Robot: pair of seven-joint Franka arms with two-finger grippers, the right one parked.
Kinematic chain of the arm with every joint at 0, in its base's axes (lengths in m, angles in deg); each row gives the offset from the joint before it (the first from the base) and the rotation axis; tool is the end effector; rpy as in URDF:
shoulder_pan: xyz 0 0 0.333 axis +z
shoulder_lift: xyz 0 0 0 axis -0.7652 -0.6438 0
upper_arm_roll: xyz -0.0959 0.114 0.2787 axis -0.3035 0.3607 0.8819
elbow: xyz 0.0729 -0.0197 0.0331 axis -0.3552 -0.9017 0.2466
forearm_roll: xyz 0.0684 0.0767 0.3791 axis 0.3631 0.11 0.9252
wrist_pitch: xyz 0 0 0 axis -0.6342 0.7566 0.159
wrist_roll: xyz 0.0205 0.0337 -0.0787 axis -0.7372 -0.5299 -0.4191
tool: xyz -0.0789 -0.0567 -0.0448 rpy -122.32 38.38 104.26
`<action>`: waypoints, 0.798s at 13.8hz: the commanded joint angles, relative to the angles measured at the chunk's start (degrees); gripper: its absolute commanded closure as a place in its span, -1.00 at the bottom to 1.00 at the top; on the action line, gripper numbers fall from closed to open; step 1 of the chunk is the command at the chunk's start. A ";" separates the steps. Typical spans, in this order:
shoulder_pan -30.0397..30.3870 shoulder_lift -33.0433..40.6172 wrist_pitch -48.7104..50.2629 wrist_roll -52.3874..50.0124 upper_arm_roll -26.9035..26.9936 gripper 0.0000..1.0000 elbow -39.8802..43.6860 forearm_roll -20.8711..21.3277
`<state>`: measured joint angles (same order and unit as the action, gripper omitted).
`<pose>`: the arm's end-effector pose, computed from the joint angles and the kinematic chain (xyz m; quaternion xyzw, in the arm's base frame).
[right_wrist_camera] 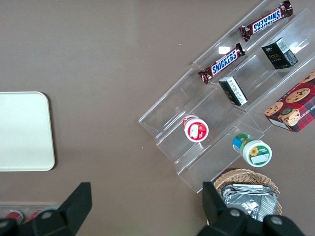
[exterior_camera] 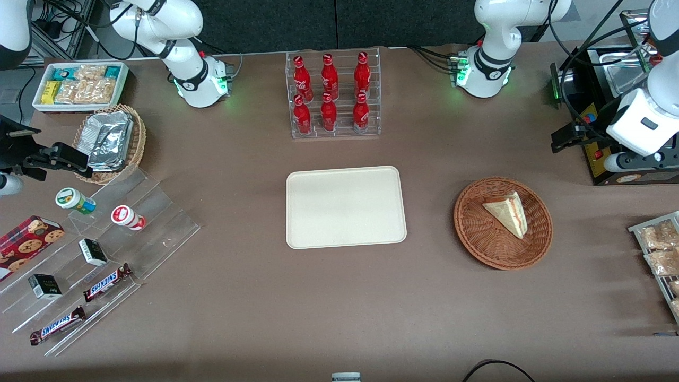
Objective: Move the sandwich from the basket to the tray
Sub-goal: 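Move the left gripper down over the sandwich wedge in the wicker basket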
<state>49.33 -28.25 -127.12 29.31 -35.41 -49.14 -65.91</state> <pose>0.5383 -0.0433 0.6054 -0.9970 -0.0257 0.0734 0.0023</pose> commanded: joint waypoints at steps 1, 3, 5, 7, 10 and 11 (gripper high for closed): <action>-0.11 0.04 1.19 1.83 0.96 -1.00 0.51 -0.72; -0.11 -0.04 -0.03 2.01 0.97 -1.00 -1.50 -0.28; -0.02 0.30 -3.01 2.01 0.97 -1.00 -6.32 0.16; 0.07 1.36 -7.93 1.49 0.97 -1.00 -11.77 0.34; 0.07 1.89 -13.21 0.79 1.06 -1.00 -17.41 0.86; 0.07 1.89 -14.88 -1.22 1.06 -1.00 -18.99 1.47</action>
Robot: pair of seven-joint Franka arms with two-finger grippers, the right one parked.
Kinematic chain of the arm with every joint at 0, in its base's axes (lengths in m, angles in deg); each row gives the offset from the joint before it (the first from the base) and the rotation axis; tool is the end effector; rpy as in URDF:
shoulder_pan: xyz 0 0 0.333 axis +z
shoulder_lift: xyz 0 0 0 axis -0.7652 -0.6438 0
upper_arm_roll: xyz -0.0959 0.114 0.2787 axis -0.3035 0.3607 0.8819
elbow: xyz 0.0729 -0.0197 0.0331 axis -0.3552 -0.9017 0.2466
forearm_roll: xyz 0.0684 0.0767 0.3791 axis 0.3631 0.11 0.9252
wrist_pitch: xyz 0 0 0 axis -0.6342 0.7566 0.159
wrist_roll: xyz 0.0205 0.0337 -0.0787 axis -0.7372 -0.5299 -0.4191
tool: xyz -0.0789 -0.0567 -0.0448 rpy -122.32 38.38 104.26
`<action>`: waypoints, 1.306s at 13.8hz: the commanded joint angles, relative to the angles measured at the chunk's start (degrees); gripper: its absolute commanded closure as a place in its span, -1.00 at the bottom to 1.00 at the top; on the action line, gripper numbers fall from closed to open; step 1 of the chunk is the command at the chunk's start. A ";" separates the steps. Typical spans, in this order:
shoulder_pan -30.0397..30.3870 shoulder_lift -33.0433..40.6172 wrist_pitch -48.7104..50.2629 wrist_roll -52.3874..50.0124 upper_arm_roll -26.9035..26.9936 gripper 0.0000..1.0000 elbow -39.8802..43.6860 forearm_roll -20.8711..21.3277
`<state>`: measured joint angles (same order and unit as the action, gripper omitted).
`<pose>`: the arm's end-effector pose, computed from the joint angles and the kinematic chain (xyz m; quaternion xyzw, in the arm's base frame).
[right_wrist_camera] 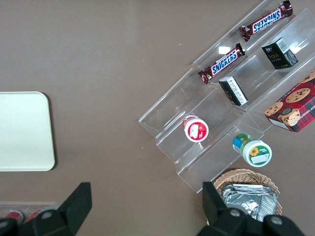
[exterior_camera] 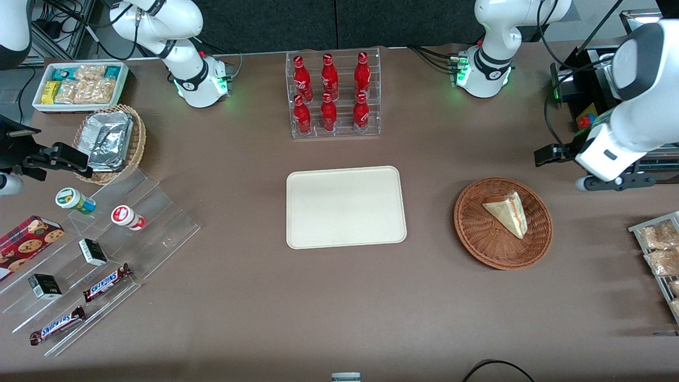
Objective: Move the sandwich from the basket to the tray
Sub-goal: 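Move the left gripper down over the sandwich wedge in the wicker basket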
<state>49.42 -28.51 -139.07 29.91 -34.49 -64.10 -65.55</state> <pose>0.5398 -0.0330 0.4973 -0.9944 -0.0299 0.1015 0.0069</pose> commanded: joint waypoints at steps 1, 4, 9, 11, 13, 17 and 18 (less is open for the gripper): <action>-0.03 2.14 -5.12 -5.58 0.05 -1.00 -5.88 1.56; -0.11 2.67 -16.27 -9.22 0.05 -1.00 -13.78 1.56; -0.11 1.71 -30.35 -16.06 0.05 -1.00 -20.92 1.56; -0.11 0.31 -33.78 -19.57 0.05 -1.00 -21.80 1.56; -0.11 -1.36 -37.12 -23.97 0.05 -1.00 -22.60 1.56; -0.11 -4.26 -43.37 -29.87 0.05 -1.00 -24.79 1.56; -0.11 -4.88 -45.03 -29.96 0.05 -1.00 -25.58 1.56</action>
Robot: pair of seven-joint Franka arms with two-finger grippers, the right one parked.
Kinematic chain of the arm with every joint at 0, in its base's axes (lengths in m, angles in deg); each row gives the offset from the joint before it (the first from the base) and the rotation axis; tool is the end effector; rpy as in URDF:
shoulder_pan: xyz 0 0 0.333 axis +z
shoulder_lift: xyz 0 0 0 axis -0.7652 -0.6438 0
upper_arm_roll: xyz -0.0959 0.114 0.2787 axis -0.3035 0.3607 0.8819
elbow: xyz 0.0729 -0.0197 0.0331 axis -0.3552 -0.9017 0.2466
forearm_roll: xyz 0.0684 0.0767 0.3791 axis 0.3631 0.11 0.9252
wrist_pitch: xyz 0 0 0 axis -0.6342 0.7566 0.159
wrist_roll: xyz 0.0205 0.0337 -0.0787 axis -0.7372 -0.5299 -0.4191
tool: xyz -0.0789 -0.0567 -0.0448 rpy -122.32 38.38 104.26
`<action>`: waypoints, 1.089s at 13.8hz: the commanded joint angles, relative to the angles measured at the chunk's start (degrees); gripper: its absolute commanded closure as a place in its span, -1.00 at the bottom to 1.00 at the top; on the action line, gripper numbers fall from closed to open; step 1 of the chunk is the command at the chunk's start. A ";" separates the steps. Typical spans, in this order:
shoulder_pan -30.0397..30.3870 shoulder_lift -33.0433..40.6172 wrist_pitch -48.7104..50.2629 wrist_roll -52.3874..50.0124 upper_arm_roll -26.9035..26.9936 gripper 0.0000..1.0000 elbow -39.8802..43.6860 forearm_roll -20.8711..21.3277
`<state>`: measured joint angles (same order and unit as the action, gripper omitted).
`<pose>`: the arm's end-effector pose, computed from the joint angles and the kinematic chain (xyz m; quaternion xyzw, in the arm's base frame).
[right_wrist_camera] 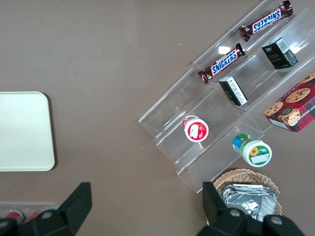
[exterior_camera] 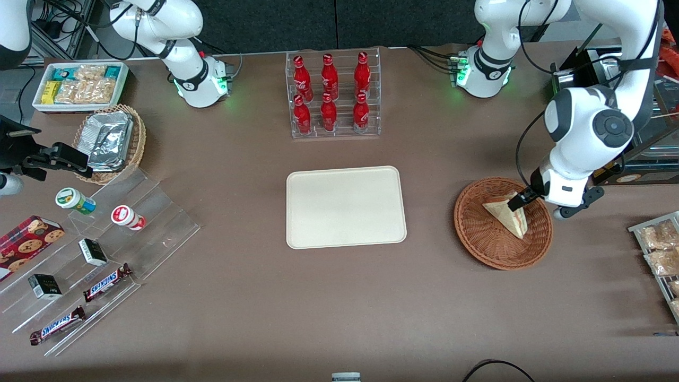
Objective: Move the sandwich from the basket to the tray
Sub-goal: 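Close the left gripper on the sandwich wedge's crust edge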
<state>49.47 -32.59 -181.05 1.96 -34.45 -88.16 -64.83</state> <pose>0.5298 -0.0311 0.3281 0.9632 0.2681 0.0182 0.0053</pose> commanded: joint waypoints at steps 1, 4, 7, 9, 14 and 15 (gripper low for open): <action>-0.16 -1.42 -5.33 -2.27 0.02 -1.00 -2.56 0.76; -0.16 -3.09 -7.73 -4.82 0.02 -1.00 -3.45 0.76; -0.07 -4.14 -7.81 -4.74 0.02 -1.00 -4.68 0.84; -0.07 -4.94 -8.34 -4.82 0.02 -0.98 -4.68 0.84; 0.11 -5.29 -9.57 -5.17 0.02 1.00 -5.21 0.23; 0.37 -5.20 -9.57 -5.18 0.02 1.00 -5.21 0.23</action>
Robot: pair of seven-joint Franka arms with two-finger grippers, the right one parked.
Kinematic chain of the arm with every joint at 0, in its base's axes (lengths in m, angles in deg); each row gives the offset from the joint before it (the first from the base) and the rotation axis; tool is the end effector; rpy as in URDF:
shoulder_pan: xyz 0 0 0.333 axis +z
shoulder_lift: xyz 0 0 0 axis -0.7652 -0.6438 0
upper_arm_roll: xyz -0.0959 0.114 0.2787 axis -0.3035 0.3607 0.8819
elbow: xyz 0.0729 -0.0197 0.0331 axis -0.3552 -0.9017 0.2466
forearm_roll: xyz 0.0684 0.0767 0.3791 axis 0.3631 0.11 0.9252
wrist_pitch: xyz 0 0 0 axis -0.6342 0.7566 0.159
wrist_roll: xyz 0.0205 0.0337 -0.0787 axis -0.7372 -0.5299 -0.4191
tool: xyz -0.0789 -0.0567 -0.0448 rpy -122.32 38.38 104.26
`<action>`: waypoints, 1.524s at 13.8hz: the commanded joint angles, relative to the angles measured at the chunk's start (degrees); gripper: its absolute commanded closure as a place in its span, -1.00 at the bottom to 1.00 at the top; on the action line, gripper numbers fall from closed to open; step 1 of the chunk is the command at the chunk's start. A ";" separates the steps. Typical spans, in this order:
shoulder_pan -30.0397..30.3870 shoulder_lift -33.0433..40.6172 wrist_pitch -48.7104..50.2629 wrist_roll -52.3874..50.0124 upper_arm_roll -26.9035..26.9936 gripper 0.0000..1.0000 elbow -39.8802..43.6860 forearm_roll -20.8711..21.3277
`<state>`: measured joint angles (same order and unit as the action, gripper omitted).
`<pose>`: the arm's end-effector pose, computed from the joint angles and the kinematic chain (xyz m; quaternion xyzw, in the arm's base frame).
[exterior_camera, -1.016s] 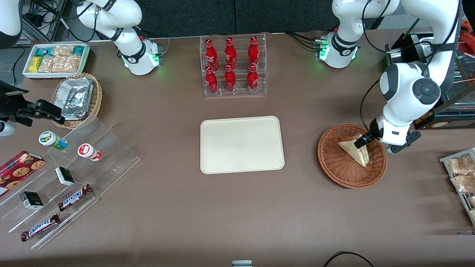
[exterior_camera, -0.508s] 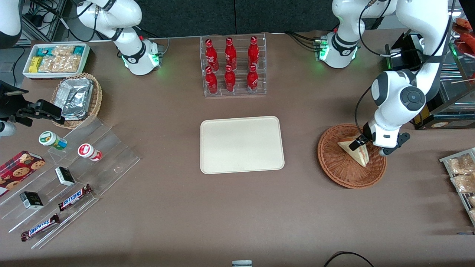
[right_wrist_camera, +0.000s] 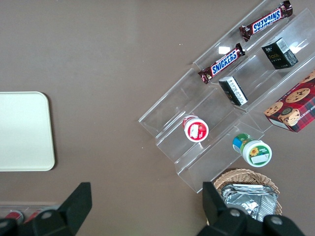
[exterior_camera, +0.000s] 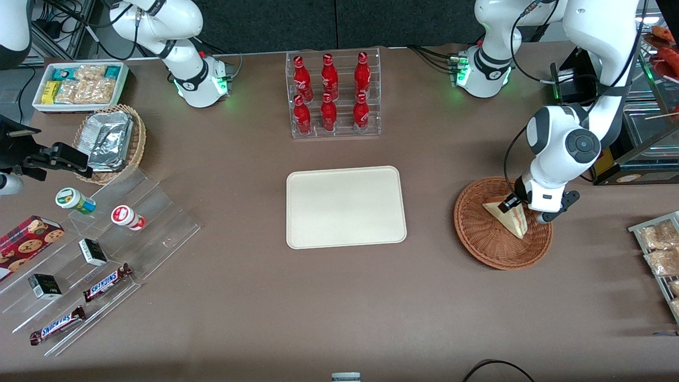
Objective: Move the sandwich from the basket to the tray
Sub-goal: 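Close the left gripper on the sandwich wedge's crust edge, then lift the sandwich and carry it with the left gripper over the cream tray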
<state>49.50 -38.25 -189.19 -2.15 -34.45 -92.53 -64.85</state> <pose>0.5147 -0.0304 0.2586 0.9530 0.3028 0.0016 0.0029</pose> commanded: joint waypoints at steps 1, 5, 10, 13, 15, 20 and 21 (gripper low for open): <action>0.33 0.38 -1.34 -0.98 0.01 1.00 -0.84 0.34; 0.33 0.73 -0.73 -0.89 0.01 1.00 -0.40 0.25; -0.10 0.55 7.23 -0.89 -0.08 1.00 5.90 0.42; -1.50 0.47 22.08 -0.20 -0.43 1.00 16.00 0.51; -3.78 0.20 25.54 -0.01 -0.52 1.00 20.23 0.43; -11.86 -1.46 25.46 -0.10 -0.78 1.00 22.88 -0.28; -14.23 -2.69 25.55 -0.28 -0.87 1.00 24.19 -0.54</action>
<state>38.98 -38.61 -164.69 -2.18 -35.61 -71.67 -65.02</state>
